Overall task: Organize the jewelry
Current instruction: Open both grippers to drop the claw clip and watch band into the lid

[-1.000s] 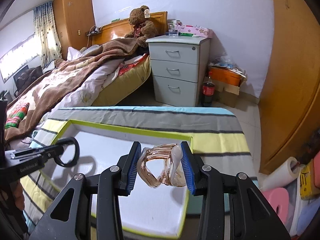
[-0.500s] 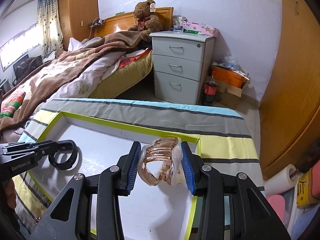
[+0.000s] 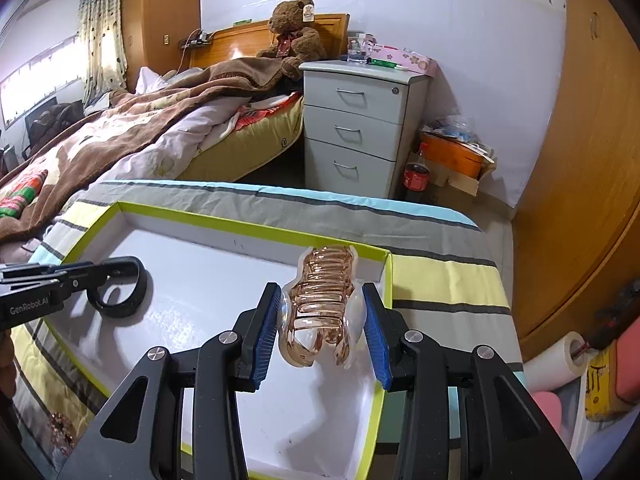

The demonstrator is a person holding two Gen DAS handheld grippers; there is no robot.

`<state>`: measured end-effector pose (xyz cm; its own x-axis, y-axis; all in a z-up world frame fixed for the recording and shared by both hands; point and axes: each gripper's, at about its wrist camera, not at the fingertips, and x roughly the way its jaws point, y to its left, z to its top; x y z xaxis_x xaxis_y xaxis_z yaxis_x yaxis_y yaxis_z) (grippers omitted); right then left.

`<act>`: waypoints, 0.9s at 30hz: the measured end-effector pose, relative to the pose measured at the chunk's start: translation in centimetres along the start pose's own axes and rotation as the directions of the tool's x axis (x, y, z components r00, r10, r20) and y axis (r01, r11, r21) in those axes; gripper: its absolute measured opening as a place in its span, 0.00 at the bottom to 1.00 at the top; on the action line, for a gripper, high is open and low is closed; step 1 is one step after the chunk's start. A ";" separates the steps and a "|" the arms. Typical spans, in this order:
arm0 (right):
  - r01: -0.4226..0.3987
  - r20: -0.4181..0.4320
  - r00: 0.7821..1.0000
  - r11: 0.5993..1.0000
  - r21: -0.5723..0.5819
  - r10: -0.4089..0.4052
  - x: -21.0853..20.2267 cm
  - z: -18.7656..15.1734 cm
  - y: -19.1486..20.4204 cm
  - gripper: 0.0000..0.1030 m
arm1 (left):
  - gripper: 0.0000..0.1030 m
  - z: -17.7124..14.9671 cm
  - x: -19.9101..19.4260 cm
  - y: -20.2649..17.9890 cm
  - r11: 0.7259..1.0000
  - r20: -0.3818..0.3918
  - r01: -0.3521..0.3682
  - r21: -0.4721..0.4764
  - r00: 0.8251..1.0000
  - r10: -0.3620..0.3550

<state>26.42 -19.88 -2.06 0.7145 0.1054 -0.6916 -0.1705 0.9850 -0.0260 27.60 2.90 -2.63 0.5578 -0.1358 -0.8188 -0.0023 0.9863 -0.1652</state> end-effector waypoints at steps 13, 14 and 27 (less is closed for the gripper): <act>-0.001 0.007 1.000 0.999 0.048 0.000 -0.5 -0.4 -0.8 0.52 | 0.38 -0.6 -1.1 0.0 1.000 0.012 -0.007 -0.017 1.000 0.007; -0.001 0.010 1.000 0.999 0.051 0.001 -0.6 -0.4 -0.8 0.52 | 0.39 -0.6 -1.2 0.0 1.000 0.014 -0.006 -0.018 1.000 0.006; 0.004 0.035 0.999 0.997 0.075 -0.006 -2.8 -0.8 -0.6 0.54 | 0.44 -1.8 -2.9 -0.3 1.000 0.034 -0.010 -0.010 0.999 0.011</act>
<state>23.99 -20.85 -0.65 0.7386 0.1038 -0.6661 -0.1162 0.9929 0.0259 24.51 2.81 -1.19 0.5856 -0.1220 -0.8014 -0.0161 0.9867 -0.1620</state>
